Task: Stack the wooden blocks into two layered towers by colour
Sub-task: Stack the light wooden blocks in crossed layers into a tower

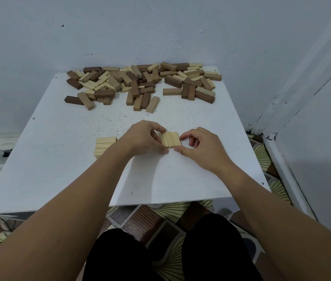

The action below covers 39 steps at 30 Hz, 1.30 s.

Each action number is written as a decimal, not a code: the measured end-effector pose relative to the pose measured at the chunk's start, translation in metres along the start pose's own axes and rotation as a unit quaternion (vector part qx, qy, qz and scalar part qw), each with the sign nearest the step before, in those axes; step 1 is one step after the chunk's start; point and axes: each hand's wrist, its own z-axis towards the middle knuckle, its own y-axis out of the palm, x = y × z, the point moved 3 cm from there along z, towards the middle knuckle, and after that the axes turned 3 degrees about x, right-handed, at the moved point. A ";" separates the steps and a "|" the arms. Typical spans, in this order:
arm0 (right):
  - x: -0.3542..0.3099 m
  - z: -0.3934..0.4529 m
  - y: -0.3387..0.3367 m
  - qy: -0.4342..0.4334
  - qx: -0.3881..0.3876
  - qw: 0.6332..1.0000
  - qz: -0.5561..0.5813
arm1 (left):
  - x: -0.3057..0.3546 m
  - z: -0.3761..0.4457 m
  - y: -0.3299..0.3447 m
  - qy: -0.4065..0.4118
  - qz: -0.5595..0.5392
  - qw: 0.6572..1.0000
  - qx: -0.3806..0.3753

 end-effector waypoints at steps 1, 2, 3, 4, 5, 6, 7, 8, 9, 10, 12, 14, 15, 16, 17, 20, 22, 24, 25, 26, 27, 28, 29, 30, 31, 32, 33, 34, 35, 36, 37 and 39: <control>0.000 0.000 0.000 0.001 -0.001 1.000 -0.001 | 0.000 0.000 0.001 0.002 0.001 1.000 0.001; 0.000 0.000 0.000 0.003 -0.001 1.000 -0.001 | 0.000 0.000 0.002 0.002 -0.003 1.000 0.004; 0.000 0.000 0.000 0.004 -0.002 1.000 -0.002 | -0.001 0.000 0.002 0.001 -0.008 1.000 0.007; 0.000 0.001 0.000 0.005 -0.003 1.000 -0.004 | -0.002 0.000 0.002 0.000 -0.014 1.000 0.009; 0.000 0.001 0.000 0.006 -0.003 1.000 -0.004 | -0.004 0.000 0.002 -0.001 -0.020 1.000 0.010; 0.001 0.001 0.001 0.007 -0.003 1.000 -0.003 | -0.004 -0.001 0.003 -0.001 -0.027 1.000 0.011; 0.001 0.001 0.001 0.006 -0.002 1.000 -0.002 | -0.005 -0.001 0.003 -0.002 -0.033 0.999 0.011; 0.001 0.001 0.001 0.005 0.000 1.000 -0.003 | -0.006 -0.001 0.003 -0.003 -0.038 0.999 0.011; 0.001 0.001 0.001 0.003 0.002 1.000 -0.004 | -0.006 -0.001 0.003 -0.003 -0.043 0.999 0.009; 0.001 0.001 0.001 0.002 0.003 1.000 -0.006 | -0.006 -0.001 0.004 -0.004 -0.047 0.999 0.008; 0.000 0.002 0.001 -0.003 -0.003 1.000 -0.020 | -0.006 -0.001 0.004 -0.006 -0.049 0.999 0.003; -0.001 0.003 0.001 -0.010 -0.018 0.999 -0.045 | -0.006 0.000 0.004 -0.008 -0.051 0.999 0.000; -0.001 0.003 0.001 -0.011 -0.024 0.998 -0.055 | -0.006 0.000 0.004 -0.010 -0.052 0.999 -0.001; -0.001 0.004 0.001 -0.009 -0.028 0.998 -0.059 | -0.006 0.000 0.004 -0.011 -0.054 0.998 -0.001; 0.000 0.004 0.001 -0.006 -0.027 0.998 -0.059 | -0.007 -0.001 0.005 -0.011 -0.057 0.998 -0.002; 0.001 0.004 0.002 -0.001 -0.022 0.998 -0.053 | -0.008 -0.002 0.005 -0.011 -0.070 0.997 -0.005; 0.002 0.004 0.002 0.002 -0.022 0.999 -0.050 | -0.009 -0.003 0.005 -0.009 -0.078 0.997 -0.006; 0.003 0.004 0.002 0.005 -0.022 0.999 -0.049 | -0.010 -0.003 0.005 -0.004 -0.084 0.996 -0.003; 0.003 0.004 0.002 0.005 -0.022 0.998 -0.050 | -0.011 -0.003 0.006 -0.003 -0.085 0.996 0.001; 0.003 0.005 0.002 0.005 -0.024 0.998 -0.052 | -0.011 -0.004 0.005 -0.002 -0.085 0.996 0.006; 0.003 0.005 0.002 0.005 -0.026 0.998 -0.054 | -0.012 -0.003 0.005 -0.001 -0.084 0.996 0.011; 0.003 0.005 0.002 0.004 -0.030 0.998 -0.058 | -0.012 -0.003 0.005 -0.001 -0.084 0.996 0.014; 0.003 0.005 0.002 0.003 -0.034 0.997 -0.063 | -0.012 -0.003 0.005 -0.001 -0.084 0.996 0.015; 0.002 0.005 0.003 0.002 -0.038 0.997 -0.068 | -0.012 -0.003 0.006 -0.001 -0.082 0.997 0.014; 0.002 0.006 0.003 0.002 -0.040 0.997 -0.071 | -0.011 -0.003 0.006 -0.001 -0.079 0.997 0.014; 0.002 0.006 0.003 0.004 -0.041 0.996 -0.073 | -0.011 -0.003 0.006 -0.002 -0.075 0.997 0.015; 0.002 0.007 0.003 0.005 -0.043 0.996 -0.074 | -0.010 -0.003 0.007 -0.002 -0.071 0.997 0.017; 0.003 0.007 0.003 0.006 -0.044 0.996 -0.074 | -0.010 -0.002 0.007 -0.002 -0.069 0.997 0.018; 0.003 0.008 0.003 0.005 -0.045 0.996 -0.076 | -0.010 -0.002 0.007 -0.002 -0.068 0.998 0.018; 0.003 0.008 0.003 0.005 -0.046 0.996 -0.077 | -0.010 -0.002 0.006 -0.001 -0.067 0.998 0.016; 0.003 0.008 0.003 0.005 -0.046 0.996 -0.077 | -0.009 -0.002 0.006 0.000 -0.065 0.998 0.014; 0.003 0.008 0.003 0.009 -0.047 0.996 -0.075 | -0.008 -0.001 0.005 0.002 -0.057 0.998 0.007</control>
